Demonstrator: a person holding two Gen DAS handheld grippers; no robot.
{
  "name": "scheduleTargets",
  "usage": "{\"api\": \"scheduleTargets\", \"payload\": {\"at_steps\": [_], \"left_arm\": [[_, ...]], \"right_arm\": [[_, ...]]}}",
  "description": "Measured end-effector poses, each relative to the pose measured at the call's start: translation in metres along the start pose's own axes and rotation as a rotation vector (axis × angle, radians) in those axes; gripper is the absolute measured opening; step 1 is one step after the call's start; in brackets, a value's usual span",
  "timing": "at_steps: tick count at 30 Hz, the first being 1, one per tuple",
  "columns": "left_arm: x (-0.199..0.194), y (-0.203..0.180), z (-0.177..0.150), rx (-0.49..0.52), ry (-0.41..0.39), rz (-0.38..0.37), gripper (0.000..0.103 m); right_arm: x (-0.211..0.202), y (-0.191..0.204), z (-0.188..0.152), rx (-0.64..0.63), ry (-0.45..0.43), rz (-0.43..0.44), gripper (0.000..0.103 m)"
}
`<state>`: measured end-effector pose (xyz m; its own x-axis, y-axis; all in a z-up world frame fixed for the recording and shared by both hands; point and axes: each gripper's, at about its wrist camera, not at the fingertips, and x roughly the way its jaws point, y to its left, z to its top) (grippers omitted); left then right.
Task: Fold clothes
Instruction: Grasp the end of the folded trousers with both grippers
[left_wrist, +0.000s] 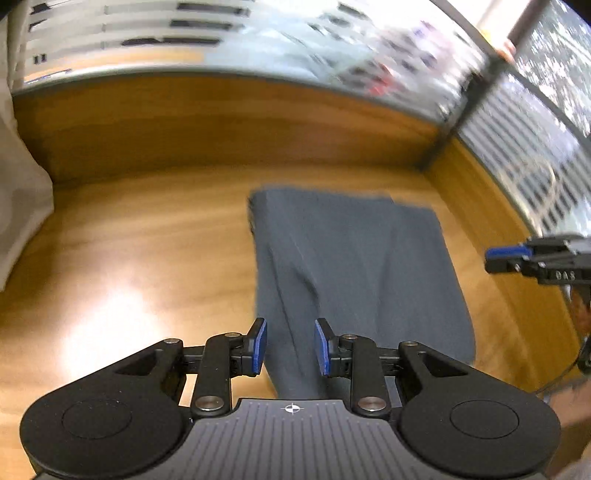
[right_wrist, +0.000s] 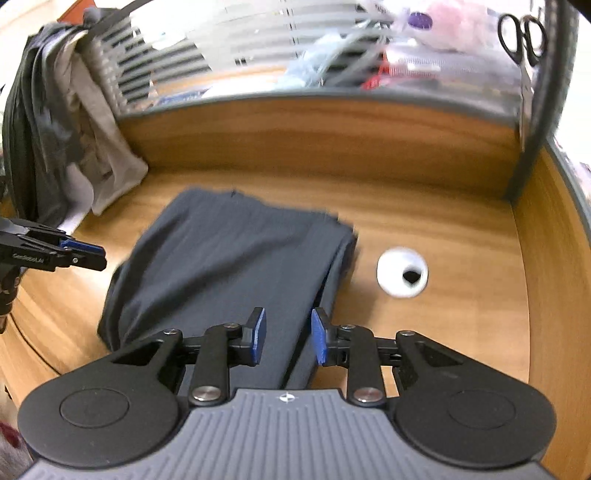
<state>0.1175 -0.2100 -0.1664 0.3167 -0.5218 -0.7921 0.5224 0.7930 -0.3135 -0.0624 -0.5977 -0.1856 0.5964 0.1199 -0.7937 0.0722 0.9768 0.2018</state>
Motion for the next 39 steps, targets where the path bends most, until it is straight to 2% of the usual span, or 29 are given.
{"api": "scheduleTargets", "payload": {"at_steps": [7, 12, 18, 22, 29, 36, 39], "left_arm": [[0.016, -0.020, -0.048, 0.076, 0.063, 0.027, 0.029], [0.022, -0.024, -0.059, 0.083, 0.055, 0.054, 0.029], [0.033, -0.032, -0.059, 0.064, 0.039, 0.074, 0.029], [0.035, -0.030, -0.058, -0.001, 0.017, 0.070, 0.014], [0.032, -0.018, -0.059, -0.142, 0.002, 0.041, 0.014], [0.031, -0.018, -0.063, -0.154, -0.014, 0.043, 0.016], [0.032, -0.017, -0.064, -0.151, -0.013, 0.041, 0.016]], "right_arm": [[0.013, 0.021, -0.063, 0.061, 0.063, -0.026, 0.022], [0.021, 0.027, -0.088, 0.080, 0.072, -0.066, 0.022], [0.025, 0.028, -0.091, 0.099, 0.063, -0.085, 0.023], [0.027, 0.029, -0.089, 0.114, 0.068, -0.074, 0.024], [0.026, 0.034, -0.095, 0.114, 0.074, -0.075, 0.024], [0.014, 0.039, -0.094, 0.131, 0.005, -0.063, 0.023], [0.019, 0.036, -0.093, 0.133, 0.011, -0.069, 0.023]]}}
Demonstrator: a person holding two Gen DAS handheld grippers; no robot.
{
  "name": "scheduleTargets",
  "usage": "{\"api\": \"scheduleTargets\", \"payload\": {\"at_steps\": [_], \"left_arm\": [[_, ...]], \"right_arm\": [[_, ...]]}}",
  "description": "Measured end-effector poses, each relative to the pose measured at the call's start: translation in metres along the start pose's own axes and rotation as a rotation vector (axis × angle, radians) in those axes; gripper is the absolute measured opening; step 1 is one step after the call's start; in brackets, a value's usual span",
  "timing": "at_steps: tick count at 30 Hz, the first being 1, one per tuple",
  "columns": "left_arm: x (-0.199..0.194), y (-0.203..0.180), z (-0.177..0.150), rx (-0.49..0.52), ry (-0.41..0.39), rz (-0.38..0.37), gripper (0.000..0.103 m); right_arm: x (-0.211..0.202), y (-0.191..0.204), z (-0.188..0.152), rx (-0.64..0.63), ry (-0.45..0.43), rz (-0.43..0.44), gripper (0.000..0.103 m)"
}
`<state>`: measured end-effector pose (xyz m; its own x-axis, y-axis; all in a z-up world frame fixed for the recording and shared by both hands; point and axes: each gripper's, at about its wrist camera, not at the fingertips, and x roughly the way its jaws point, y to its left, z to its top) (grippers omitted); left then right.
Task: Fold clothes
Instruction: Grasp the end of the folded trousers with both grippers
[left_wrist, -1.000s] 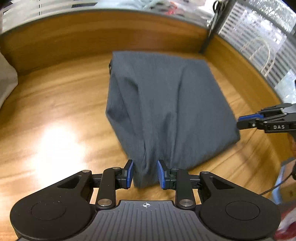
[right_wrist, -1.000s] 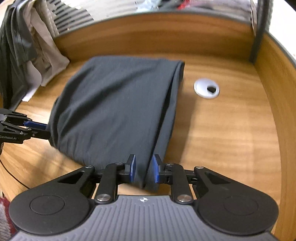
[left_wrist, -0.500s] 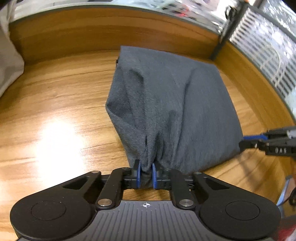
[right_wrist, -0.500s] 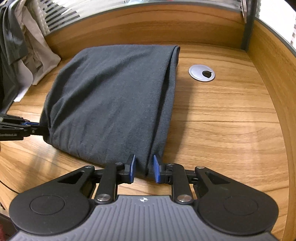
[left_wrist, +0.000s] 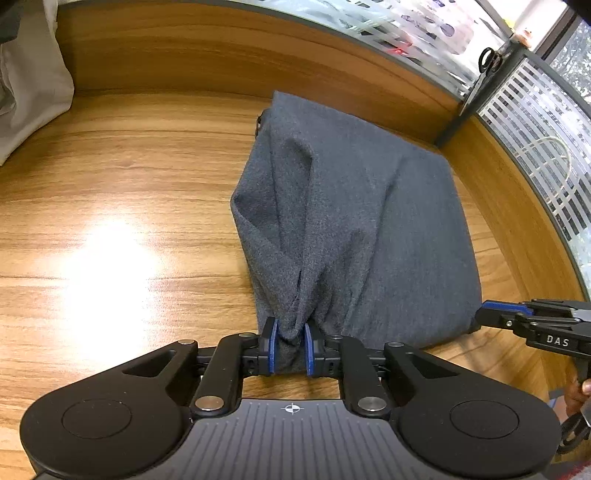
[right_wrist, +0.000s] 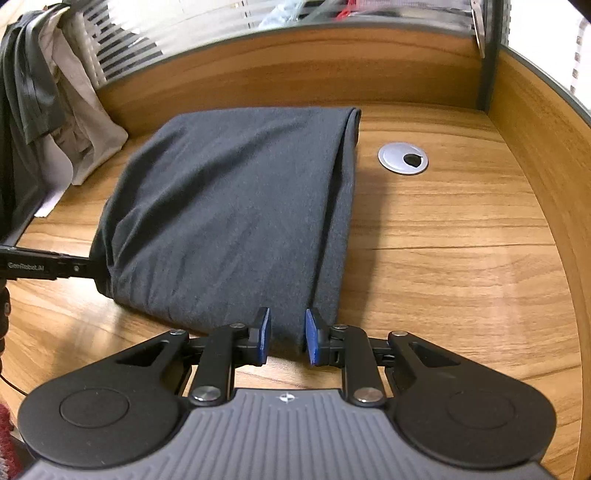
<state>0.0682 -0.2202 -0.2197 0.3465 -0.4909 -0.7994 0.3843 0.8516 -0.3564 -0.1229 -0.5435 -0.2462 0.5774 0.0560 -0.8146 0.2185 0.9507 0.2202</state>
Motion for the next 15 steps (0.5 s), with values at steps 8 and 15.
{"api": "scheduleTargets", "payload": {"at_steps": [8, 15], "left_arm": [[0.002, 0.002, -0.001, 0.007, 0.002, 0.004, 0.018], [0.005, 0.004, -0.005, -0.005, 0.010, 0.005, 0.019]], "right_arm": [[0.007, -0.014, 0.008, 0.090, 0.001, 0.067, 0.023], [-0.003, -0.017, 0.007, 0.119, -0.012, 0.127, 0.020]]}}
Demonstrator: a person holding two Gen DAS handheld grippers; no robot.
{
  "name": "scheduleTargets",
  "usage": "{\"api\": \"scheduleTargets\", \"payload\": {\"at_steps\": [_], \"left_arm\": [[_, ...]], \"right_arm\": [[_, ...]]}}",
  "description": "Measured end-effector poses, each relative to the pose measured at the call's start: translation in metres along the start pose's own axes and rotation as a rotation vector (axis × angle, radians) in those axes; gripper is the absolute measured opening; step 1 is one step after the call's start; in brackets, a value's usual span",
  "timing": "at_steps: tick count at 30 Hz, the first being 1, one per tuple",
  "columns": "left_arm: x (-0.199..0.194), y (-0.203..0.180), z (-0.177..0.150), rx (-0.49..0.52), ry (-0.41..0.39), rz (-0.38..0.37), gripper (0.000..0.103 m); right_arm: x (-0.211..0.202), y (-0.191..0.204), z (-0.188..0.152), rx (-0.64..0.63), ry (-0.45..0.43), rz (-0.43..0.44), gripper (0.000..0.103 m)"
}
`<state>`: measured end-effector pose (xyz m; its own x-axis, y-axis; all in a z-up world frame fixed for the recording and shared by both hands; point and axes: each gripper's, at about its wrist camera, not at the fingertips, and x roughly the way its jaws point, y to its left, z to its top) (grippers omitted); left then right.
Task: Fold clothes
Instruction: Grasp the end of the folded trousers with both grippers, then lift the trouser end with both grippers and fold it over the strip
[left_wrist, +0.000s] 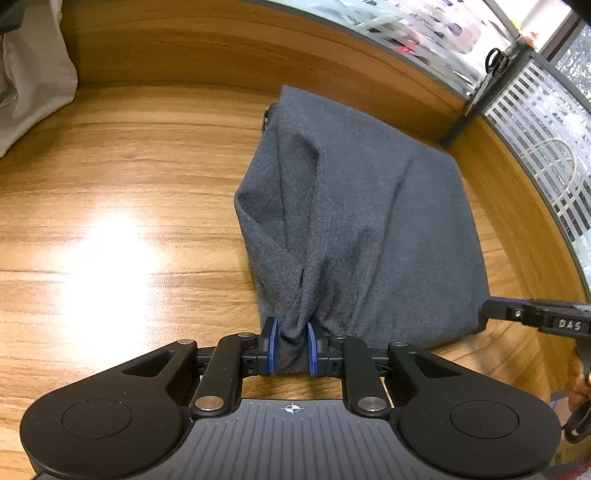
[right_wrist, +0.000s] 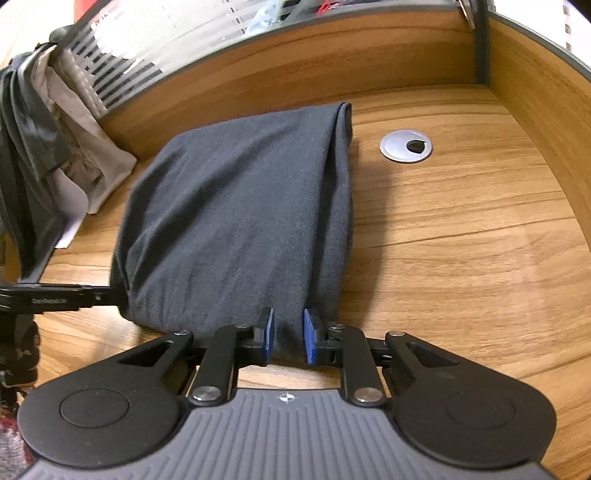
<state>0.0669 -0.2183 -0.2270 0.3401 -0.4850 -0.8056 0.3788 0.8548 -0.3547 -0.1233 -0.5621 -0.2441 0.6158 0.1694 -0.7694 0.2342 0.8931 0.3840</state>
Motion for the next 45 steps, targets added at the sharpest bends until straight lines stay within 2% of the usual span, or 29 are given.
{"api": "scheduleTargets", "payload": {"at_steps": [5, 10, 11, 12, 14, 18, 21, 29, 32, 34, 36, 38, 39, 41, 43, 45], "left_arm": [[0.001, 0.002, 0.000, -0.006, 0.007, -0.010, 0.019], [0.003, 0.006, -0.002, -0.023, 0.008, -0.022, 0.022], [0.003, 0.007, -0.002, -0.028, 0.007, -0.022, 0.023], [0.002, 0.007, -0.002, -0.026, -0.001, -0.022, 0.017], [-0.007, 0.003, -0.002, -0.006, -0.023, -0.027, 0.011], [-0.039, -0.002, 0.004, 0.022, -0.099, -0.055, 0.007], [-0.050, 0.007, 0.008, -0.023, -0.114, -0.083, 0.007], [-0.044, 0.018, 0.004, -0.009, -0.077, -0.066, 0.005], [-0.040, 0.024, -0.001, 0.002, -0.070, -0.041, 0.002], [-0.037, 0.034, -0.002, -0.035, -0.039, -0.072, 0.002], [-0.041, 0.039, -0.004, -0.037, -0.043, -0.079, 0.002], [-0.046, 0.039, -0.005, -0.031, -0.048, -0.087, 0.004], [-0.049, 0.039, -0.004, -0.029, -0.049, -0.093, 0.004], [-0.051, 0.033, 0.000, -0.016, -0.047, -0.104, 0.015], [-0.051, 0.029, 0.007, -0.012, -0.059, -0.122, 0.031], [-0.047, 0.024, 0.014, -0.017, -0.073, -0.136, 0.035]], "right_arm": [[0.011, -0.003, 0.002, 0.026, 0.027, -0.003, 0.020], [0.020, 0.005, 0.001, -0.052, 0.062, -0.041, 0.020], [0.021, 0.008, 0.001, -0.074, 0.065, -0.051, 0.016], [0.020, 0.011, 0.001, -0.099, 0.062, -0.071, 0.007], [0.018, 0.020, 0.002, -0.151, 0.048, -0.123, 0.001], [-0.001, 0.033, 0.008, -0.210, 0.002, -0.189, 0.000], [-0.014, 0.031, 0.015, -0.197, -0.009, -0.200, 0.000], [-0.007, 0.024, 0.014, -0.213, 0.020, -0.234, 0.000], [-0.002, 0.017, 0.015, -0.179, 0.037, -0.199, 0.001], [-0.001, 0.017, 0.014, -0.173, 0.050, -0.183, 0.002], [-0.002, 0.018, 0.016, -0.189, 0.065, -0.168, 0.006], [-0.006, 0.017, 0.019, -0.194, 0.061, -0.162, 0.009], [-0.008, 0.016, 0.021, -0.184, 0.058, -0.156, 0.015], [-0.012, 0.013, 0.027, -0.162, 0.048, -0.144, 0.024], [-0.013, 0.009, 0.036, -0.133, 0.038, -0.135, 0.026], [-0.011, 0.005, 0.043, -0.099, 0.027, -0.126, 0.026]]}}
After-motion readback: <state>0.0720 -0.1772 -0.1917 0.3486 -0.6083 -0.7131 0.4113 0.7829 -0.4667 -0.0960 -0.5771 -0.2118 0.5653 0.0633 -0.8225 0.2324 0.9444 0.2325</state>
